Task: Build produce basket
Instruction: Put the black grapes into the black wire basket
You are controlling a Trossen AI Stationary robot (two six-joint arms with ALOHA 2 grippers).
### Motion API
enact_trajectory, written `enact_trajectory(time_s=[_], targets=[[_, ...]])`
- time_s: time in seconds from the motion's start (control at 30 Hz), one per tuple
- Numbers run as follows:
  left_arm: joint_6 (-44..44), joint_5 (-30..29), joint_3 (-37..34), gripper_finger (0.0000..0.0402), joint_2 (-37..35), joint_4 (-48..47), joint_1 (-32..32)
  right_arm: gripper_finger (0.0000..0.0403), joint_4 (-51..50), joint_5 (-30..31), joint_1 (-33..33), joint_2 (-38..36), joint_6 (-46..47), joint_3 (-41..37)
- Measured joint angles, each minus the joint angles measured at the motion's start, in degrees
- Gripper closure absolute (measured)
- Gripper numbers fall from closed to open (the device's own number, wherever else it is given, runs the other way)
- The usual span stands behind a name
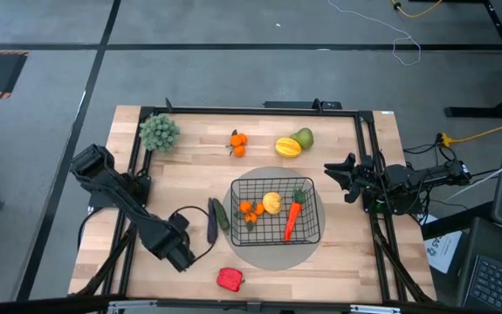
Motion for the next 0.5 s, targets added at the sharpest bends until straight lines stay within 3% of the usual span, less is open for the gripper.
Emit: enact_trajectory(time_s=[0.37, 0.5], targets=[[3.0, -19.3, 18.6, 0.0401, -0.2, -20.6, 0.0, 0.0272, 0.0, 0.0, 0.0, 0.0, 0.1, 0.0], [9.8, -27.5, 23.8, 0.0401, -0.3, -21.6, 1.0, 0.0272, 0.0, 0.0, 0.0, 0.0, 0.2, 0.0]])
